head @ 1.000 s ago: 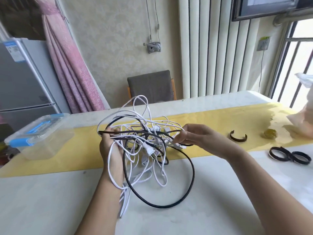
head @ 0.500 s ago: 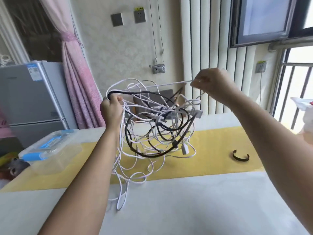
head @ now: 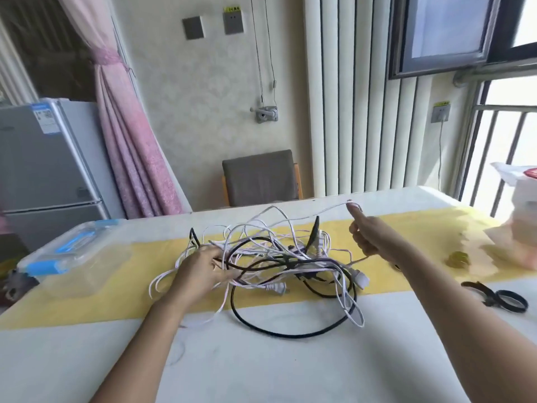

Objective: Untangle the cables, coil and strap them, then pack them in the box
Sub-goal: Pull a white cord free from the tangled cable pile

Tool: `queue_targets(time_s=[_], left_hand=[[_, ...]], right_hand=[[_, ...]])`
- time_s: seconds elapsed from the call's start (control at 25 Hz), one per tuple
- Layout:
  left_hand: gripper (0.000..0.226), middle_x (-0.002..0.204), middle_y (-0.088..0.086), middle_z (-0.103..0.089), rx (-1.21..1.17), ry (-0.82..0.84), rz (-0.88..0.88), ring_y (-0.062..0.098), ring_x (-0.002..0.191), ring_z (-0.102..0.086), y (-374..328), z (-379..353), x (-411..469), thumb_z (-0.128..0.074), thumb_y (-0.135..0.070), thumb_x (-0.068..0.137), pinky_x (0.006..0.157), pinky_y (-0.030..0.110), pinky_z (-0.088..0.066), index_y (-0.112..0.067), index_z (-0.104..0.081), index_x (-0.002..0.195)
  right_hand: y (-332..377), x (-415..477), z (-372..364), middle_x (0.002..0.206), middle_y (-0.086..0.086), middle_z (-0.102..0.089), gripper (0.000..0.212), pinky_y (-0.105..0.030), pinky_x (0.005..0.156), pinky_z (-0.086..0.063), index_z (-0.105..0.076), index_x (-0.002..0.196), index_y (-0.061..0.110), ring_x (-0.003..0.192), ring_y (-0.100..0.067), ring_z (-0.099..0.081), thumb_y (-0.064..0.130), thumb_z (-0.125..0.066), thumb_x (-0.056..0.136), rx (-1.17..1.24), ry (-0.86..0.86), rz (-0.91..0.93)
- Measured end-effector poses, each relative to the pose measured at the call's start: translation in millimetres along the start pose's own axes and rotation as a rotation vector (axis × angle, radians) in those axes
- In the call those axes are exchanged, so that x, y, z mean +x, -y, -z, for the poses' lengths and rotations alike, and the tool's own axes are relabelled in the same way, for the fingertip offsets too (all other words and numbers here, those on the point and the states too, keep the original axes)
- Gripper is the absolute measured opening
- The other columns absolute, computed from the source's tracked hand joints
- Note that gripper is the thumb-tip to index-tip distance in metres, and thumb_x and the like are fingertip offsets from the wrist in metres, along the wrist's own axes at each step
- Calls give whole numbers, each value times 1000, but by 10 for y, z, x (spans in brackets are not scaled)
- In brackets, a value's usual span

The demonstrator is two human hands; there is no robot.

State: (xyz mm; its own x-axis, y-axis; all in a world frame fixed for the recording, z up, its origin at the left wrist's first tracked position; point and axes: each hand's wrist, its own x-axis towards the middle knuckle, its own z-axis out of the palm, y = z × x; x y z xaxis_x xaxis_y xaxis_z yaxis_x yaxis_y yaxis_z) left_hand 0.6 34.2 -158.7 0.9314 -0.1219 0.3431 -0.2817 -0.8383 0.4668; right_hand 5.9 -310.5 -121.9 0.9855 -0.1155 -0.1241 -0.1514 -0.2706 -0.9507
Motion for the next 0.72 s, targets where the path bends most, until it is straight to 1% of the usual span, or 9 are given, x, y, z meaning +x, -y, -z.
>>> queue_targets(time_s=[0.04, 0.12, 0.24, 0.32, 0.36, 0.48, 0.6, 0.64, 0.72], left_hand=[[23, 91, -7, -62, -55, 82, 5, 0, 69, -51, -17, 79, -99, -82, -39, 69, 62, 19, -36, -30, -71, 87], [24, 76, -7, -64, -151, 141, 20, 2, 53, -42, -99, 258, -297, -81, -49, 65, 53, 20, -32, -31, -72, 78], [43, 67, -10, -69, -370, 57, 37, -1, 53, -54, -231, 518, -540, -74, -68, 55, 52, 13, -38, -31, -65, 73], [34, 67, -6, -71, -468, -54, 79, -1, 54, -59, -258, 599, -650, -76, -53, 68, 51, 10, -39, -27, -56, 77], [27, 61, -6, -69, -430, -96, 102, -1, 49, -56, -242, 600, -680, -77, -38, 76, 50, 11, -37, -23, -55, 78], [13, 44, -7, -52, -276, -12, 149, 4, 43, -41, -201, 514, -776, -70, -19, 84, 47, 14, -31, -16, -61, 76], [11, 45, -5, -57, -294, 113, 231, 4, 41, -41, -98, 366, -863, -65, -15, 89, 49, 23, -33, -14, -62, 78], [11, 46, -4, -59, -316, 135, 263, 4, 40, -42, -80, 325, -893, -64, -12, 90, 50, 24, -33, -12, -62, 79], [10, 47, -1, -61, -352, 190, 313, 6, 38, -46, -68, 258, -953, -62, -8, 90, 46, 21, -35, -8, -60, 80]], right_hand=[[-9, -61, -14, 54, -2, -31, 55, -21, 44, -22, -43, 65, 12, 44, -15, -24, 62, -43, 90, -98, -25, 70], [2, -176, -58, 57, -2, -34, 46, -23, 45, -25, -48, 65, 11, 48, -15, -29, 50, -58, 88, -242, 31, 227], [3, -466, -24, 64, -2, -40, 30, -21, 52, -31, -57, 60, 19, 57, -11, -34, 30, -66, 86, -86, 318, 417], [-97, -626, 155, 70, -2, -49, 23, -20, 60, -35, -63, 68, 17, 64, -12, -39, 10, -63, 90, 79, 432, 487], [-159, -699, 263, 71, 2, -54, 17, -18, 62, -37, -63, 73, 12, 66, -12, -42, 5, -63, 88, 62, 447, 500], [-354, -873, 463, 75, 2, -66, 13, -16, 71, -44, -65, 84, 7, 73, -11, -58, -2, -73, 78, -248, 508, 359], [-489, -988, 485, 98, -3, -69, 35, -24, 86, -50, -66, 105, 19, 94, -12, -66, 11, -80, 73, -461, 605, 157], [-482, -1044, 455, 102, -4, -69, 39, -27, 89, -50, -63, 110, 22, 93, -15, -67, 21, -78, 74, -418, 596, 109], [-469, -1075, 350, 90, -7, -71, 32, -30, 82, -50, -61, 108, 19, 73, -19, -67, 39, -63, 83, -358, 454, 68]])
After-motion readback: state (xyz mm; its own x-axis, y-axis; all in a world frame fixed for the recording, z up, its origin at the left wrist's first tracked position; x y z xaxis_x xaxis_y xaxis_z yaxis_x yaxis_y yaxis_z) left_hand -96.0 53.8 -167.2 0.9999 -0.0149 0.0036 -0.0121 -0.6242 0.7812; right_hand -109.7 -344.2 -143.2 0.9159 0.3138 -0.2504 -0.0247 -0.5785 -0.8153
